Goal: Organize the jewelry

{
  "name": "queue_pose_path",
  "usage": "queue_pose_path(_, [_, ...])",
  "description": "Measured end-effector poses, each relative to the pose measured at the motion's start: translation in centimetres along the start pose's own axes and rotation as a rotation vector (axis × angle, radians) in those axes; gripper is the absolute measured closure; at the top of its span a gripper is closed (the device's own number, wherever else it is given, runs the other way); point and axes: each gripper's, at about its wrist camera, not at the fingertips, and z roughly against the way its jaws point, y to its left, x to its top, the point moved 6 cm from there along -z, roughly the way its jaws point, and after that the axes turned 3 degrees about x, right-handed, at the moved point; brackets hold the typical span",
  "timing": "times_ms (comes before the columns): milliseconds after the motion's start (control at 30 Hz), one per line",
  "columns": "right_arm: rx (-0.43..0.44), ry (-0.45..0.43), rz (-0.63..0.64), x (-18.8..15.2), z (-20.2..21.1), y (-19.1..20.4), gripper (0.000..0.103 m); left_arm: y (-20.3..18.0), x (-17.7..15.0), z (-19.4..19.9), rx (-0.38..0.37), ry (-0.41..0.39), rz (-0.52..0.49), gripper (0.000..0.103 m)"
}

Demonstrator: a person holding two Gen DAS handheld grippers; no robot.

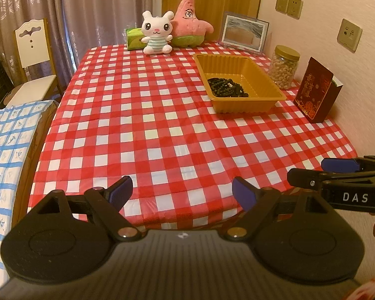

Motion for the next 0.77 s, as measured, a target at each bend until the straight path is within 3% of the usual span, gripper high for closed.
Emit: queue_pose_path(767, [0.000, -0.001, 0.000, -0.02, -0.04, -0.05, 0.029, -0.15, 0.44, -0.20, -0.003, 0.000, 0.000, 0.017])
